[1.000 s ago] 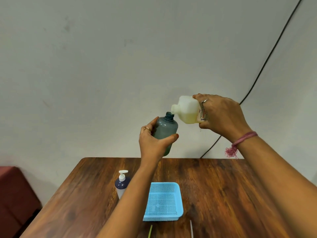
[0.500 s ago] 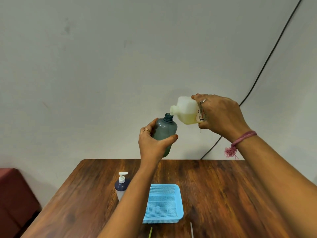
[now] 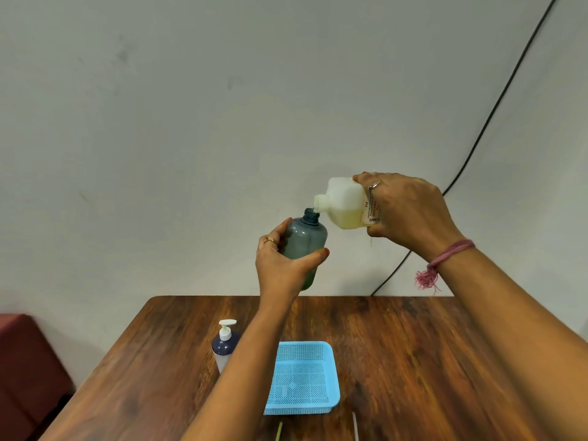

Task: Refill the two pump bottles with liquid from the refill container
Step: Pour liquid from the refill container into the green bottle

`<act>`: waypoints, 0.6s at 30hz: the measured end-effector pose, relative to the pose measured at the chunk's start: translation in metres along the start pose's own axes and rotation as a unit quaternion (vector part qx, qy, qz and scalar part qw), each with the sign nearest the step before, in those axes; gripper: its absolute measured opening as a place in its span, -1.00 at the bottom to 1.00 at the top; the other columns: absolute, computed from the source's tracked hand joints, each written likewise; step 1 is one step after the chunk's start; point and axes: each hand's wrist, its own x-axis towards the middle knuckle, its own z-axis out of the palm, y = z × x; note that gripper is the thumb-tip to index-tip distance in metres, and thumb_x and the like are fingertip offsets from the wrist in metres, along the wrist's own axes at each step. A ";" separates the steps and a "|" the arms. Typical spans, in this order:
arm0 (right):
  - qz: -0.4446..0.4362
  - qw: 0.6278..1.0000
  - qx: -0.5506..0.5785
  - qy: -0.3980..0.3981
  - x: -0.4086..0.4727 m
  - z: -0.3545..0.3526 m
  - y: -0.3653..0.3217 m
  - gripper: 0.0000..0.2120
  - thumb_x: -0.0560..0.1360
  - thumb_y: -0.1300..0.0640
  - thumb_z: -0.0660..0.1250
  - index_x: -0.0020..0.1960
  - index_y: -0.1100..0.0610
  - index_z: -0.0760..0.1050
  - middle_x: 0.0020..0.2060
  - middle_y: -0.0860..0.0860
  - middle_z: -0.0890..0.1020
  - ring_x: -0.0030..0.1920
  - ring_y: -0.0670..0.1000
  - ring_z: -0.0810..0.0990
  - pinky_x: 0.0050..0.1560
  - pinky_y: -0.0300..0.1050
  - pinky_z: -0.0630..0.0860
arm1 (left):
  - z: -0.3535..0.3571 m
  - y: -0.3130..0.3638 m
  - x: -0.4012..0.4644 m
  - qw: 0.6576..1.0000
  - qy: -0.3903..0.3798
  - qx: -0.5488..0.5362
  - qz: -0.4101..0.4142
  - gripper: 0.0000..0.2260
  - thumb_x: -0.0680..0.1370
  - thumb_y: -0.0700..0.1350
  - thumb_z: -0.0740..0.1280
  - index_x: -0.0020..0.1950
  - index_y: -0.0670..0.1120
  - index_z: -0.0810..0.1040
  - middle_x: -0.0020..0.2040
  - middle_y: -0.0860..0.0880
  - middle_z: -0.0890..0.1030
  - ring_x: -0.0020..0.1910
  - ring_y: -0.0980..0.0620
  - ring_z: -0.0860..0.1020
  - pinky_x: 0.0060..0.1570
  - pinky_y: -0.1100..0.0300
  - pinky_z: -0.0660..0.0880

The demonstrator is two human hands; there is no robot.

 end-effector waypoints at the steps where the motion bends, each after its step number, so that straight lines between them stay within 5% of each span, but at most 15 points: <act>1: 0.000 1.000 -0.002 0.001 0.000 0.000 0.000 -0.28 0.07 0.14 0.61 0.22 0.10 0.52 0.00 0.04 0.67 -0.09 0.12 0.65 -0.20 -0.12 0.53 | 0.000 0.000 0.000 1.000 0.001 0.001 0.001 -0.24 0.24 -0.12 0.64 0.39 -0.01 0.43 0.21 0.03 0.48 0.09 0.13 0.50 -0.13 0.41 0.51; 18: -0.004 1.000 -0.002 -0.014 0.001 -0.007 -0.002 -0.28 0.11 0.13 0.61 0.25 0.12 0.50 0.02 0.07 0.67 -0.07 0.15 0.65 -0.17 -0.06 0.55 | -0.002 0.002 0.000 1.000 0.000 0.000 0.000 -0.25 0.24 -0.12 0.64 0.38 0.03 0.42 0.22 0.03 0.48 0.07 0.16 0.50 -0.20 0.46 0.49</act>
